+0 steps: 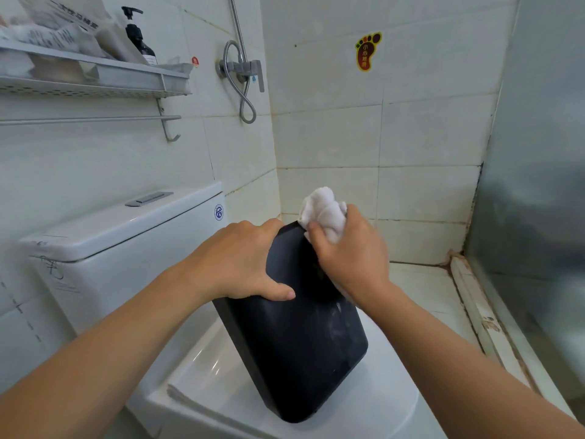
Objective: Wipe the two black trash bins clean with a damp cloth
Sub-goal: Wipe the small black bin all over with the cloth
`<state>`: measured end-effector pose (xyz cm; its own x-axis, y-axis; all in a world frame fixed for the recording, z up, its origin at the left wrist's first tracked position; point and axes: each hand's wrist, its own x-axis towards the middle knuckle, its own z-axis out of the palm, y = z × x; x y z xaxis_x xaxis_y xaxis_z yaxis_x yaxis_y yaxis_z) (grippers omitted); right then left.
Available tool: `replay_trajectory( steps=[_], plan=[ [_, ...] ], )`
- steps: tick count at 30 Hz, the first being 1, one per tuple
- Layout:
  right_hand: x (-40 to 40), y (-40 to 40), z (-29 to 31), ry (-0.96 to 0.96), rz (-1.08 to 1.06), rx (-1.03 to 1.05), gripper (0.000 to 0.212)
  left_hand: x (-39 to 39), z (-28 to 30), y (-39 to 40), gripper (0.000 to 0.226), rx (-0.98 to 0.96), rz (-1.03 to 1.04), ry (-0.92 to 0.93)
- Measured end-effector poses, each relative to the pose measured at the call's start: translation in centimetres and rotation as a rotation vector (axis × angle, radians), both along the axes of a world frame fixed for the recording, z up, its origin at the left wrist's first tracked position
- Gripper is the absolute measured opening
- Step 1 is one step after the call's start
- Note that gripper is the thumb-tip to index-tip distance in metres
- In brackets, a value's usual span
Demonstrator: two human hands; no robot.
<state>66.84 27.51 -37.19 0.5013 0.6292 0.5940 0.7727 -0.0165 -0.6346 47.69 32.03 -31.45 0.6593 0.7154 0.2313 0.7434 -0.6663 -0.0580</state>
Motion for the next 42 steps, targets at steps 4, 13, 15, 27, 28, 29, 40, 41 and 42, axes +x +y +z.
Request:
replay_trajectory(
  steps=[4,13,15,27,28,29,40,41,42],
  plan=[
    [-1.1,-1.4,-1.2,-0.133,0.206,-0.056,0.046,-0.1,0.1,-0.5,0.074,-0.008,0.025,-0.010],
    [1.1,-0.6,0.2,0.103,0.221,-0.008,0.038,0.6,0.3,-0.8,0.093,0.011,-0.014,0.012],
    [0.6,-0.8,-0.2,0.062,0.270,-0.011,0.042,0.5,0.2,-0.8,0.087,0.013,-0.011,0.015],
    [1.0,0.0,0.6,0.279,0.121,0.002,0.046,0.3,0.2,-0.6,0.091,0.012,-0.005,-0.003],
    [0.8,0.0,0.6,0.251,0.127,-0.002,0.046,0.3,0.1,-0.6,0.092,0.016,-0.004,0.002],
    [0.6,-0.1,0.6,0.191,0.147,-0.013,0.047,0.3,0.1,-0.5,0.092,0.019,-0.003,0.006],
    [-0.6,-0.6,0.8,0.064,0.181,-0.031,0.048,0.4,0.0,-0.4,0.084,0.024,0.008,0.014],
    [-0.7,-0.7,0.8,0.052,0.195,-0.041,0.048,0.3,0.0,-0.4,0.083,0.032,0.008,0.017],
    [-0.5,-0.6,0.8,0.062,0.185,-0.042,0.048,0.4,0.0,-0.5,0.083,0.039,0.007,0.020]
  ],
)
